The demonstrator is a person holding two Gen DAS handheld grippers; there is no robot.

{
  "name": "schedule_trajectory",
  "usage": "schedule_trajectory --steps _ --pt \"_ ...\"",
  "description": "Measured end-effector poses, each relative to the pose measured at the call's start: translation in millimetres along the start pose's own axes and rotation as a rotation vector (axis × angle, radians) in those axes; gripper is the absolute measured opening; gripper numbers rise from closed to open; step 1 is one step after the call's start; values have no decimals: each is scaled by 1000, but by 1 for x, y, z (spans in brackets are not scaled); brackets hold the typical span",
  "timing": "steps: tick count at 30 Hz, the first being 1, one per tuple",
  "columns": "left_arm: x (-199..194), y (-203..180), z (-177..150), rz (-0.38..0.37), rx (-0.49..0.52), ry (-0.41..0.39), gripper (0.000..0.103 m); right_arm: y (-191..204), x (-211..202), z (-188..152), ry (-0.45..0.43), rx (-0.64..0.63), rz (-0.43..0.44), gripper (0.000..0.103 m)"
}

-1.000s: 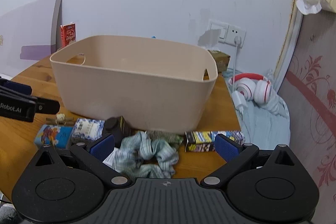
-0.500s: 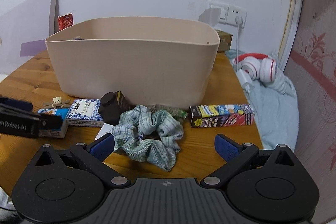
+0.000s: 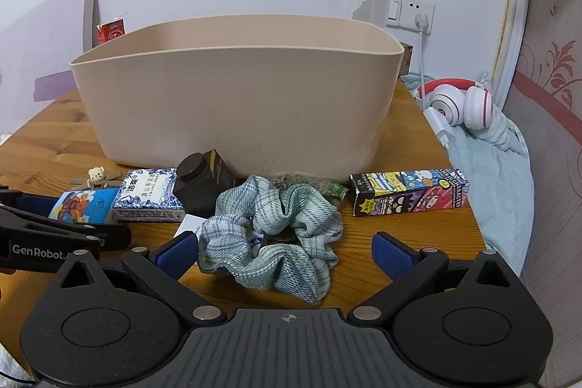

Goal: Organize objects
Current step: 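Grasp the blue cartoon tissue pack with the left tool while the right tool grasps the green checked cloth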

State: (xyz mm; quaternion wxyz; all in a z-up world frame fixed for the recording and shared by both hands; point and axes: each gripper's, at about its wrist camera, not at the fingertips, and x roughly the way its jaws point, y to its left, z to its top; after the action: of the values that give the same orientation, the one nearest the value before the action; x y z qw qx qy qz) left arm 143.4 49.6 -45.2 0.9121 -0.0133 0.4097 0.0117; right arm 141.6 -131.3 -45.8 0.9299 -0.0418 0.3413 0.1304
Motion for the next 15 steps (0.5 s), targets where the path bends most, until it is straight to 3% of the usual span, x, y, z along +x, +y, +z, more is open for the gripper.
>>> schedule_trajectory --steps 3,5,9,11,15 --pt "0 0 0 9 -1 2 87 -2 2 -1 -3 32 26 102" --pt "0 -1 -1 22 16 2 85 -2 2 -2 -9 38 27 88" --pt "-4 3 -2 27 7 -9 75 -2 0 -5 -9 33 39 80" --pt "-5 4 -3 24 12 -11 73 -2 -1 -6 -16 38 43 68" --pt "-9 7 -5 19 18 -16 70 -3 -4 -8 -25 62 53 53"
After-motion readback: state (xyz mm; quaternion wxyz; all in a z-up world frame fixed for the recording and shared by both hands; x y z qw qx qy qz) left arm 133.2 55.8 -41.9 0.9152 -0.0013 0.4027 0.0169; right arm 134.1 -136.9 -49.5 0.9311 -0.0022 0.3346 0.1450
